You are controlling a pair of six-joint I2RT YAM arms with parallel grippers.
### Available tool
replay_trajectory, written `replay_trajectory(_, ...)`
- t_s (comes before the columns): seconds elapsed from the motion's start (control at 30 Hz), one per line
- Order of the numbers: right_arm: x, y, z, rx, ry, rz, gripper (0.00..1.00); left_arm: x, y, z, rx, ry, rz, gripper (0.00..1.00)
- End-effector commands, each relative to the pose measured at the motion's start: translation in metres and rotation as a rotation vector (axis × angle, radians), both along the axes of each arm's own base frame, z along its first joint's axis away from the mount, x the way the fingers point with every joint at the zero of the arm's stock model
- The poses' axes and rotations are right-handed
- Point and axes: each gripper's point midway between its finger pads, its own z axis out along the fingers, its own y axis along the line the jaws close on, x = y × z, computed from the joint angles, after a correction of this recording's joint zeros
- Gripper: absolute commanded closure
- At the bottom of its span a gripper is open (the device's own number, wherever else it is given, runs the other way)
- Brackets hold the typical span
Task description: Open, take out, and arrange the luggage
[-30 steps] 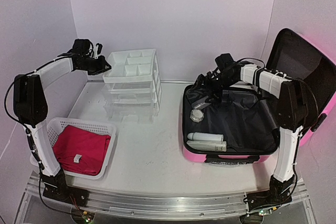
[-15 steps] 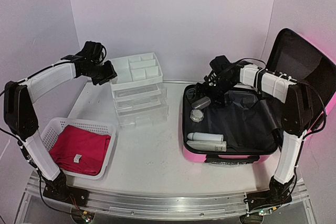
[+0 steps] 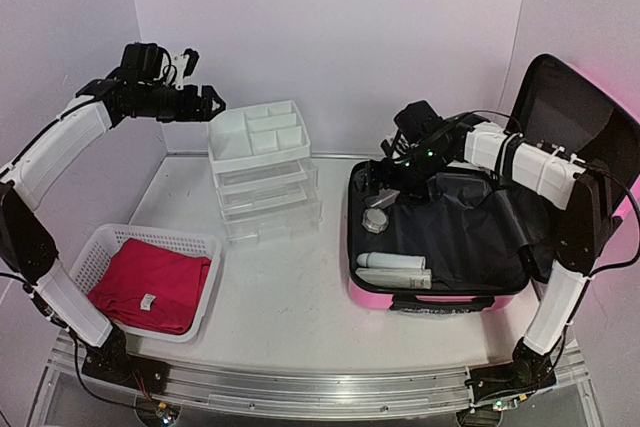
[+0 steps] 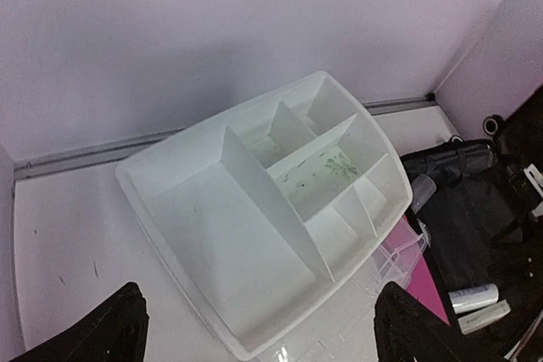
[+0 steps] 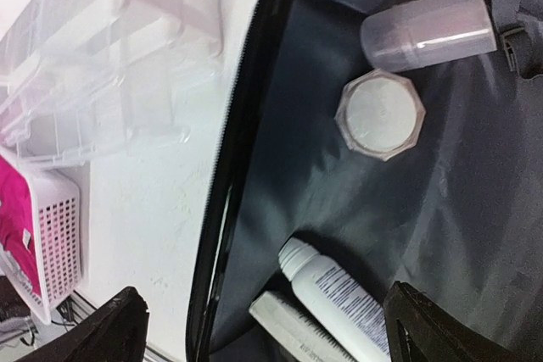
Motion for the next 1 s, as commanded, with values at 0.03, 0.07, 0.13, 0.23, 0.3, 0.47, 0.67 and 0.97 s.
replay_trajectory(0.03, -0.017, -0.002, 0.029, -0.003, -0.093, 0.046, 0.02, 0.042, 0.018, 0.013, 0.109, -0.089, -0.182, 0.07)
replay_trajectory(0.07, -0.018, -0.004, 0.029, -0.006, -0.095, 0.046, 0.02, 0.052, 0.019, 0.012, 0.093, -0.085, -0.207, 0.07)
replay_trajectory(0.13, -0.022, -0.007, 0.030, -0.014, -0.099, 0.045, 0.02, 0.070, 0.014, 0.008, 0.077, -0.081, -0.257, 0.07)
replay_trajectory(0.23, -0.029, -0.014, 0.031, -0.020, -0.100, 0.044, 0.02, 0.093, 0.005, -0.006, 0.086, -0.062, -0.315, 0.07)
replay_trajectory(0.3, -0.033, -0.019, 0.034, -0.026, -0.112, 0.040, 0.02, 0.109, 0.005, -0.021, 0.091, -0.041, -0.313, 0.07)
replay_trajectory(0.47, -0.036, -0.024, 0.047, -0.028, -0.144, 0.041, 0.02, 0.122, -0.003, -0.044, 0.059, 0.008, -0.351, 0.21)
replay_trajectory(0.67, -0.031, -0.021, 0.050, -0.026, -0.155, 0.044, 0.02, 0.119, 0.002, -0.073, 0.027, 0.128, -0.280, 0.56)
replay_trajectory(0.97, -0.021, -0.004, 0.035, -0.018, -0.113, 0.071, 0.02, 0.094, 0.028, -0.085, 0.001, 0.248, -0.026, 0.76)
